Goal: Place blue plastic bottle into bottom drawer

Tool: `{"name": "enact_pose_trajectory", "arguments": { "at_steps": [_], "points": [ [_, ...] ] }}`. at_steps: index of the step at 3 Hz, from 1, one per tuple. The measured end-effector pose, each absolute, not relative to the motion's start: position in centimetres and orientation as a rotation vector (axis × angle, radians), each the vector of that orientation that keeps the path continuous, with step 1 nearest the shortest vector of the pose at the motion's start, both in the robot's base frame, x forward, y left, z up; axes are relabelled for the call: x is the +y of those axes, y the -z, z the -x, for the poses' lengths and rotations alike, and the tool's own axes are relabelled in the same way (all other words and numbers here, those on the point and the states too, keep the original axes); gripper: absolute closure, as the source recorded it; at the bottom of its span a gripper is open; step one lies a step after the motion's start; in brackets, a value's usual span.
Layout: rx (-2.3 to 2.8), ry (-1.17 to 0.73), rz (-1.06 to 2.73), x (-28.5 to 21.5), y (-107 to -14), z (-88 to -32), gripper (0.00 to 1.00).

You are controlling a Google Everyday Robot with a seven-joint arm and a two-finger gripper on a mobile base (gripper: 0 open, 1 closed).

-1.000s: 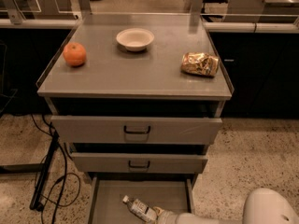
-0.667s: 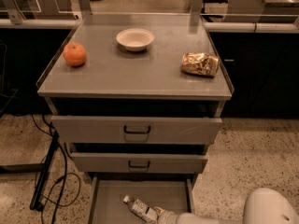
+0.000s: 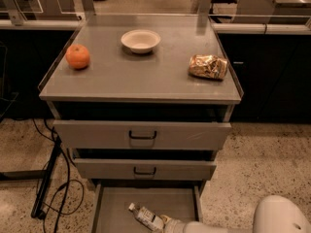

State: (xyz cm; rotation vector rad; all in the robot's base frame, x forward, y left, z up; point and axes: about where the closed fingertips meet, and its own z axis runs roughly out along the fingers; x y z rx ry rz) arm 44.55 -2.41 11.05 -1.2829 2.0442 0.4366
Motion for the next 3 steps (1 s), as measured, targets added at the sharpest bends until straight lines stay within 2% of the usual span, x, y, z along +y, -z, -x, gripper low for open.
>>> {"name": "enact_pose_trajectory", "arguments": {
  "at_steps": [1, 2, 3],
  "points": [
    [2.044, -0.437, 1.283, -2.4, -11.05, -44.54, 0.05],
    [2.044, -0.437, 1.283, -2.4, -11.05, -44.54, 0.0],
    [2.044, -0.437, 1.283, -2.4, -11.05, -44.54, 0.0]
  ]
}}
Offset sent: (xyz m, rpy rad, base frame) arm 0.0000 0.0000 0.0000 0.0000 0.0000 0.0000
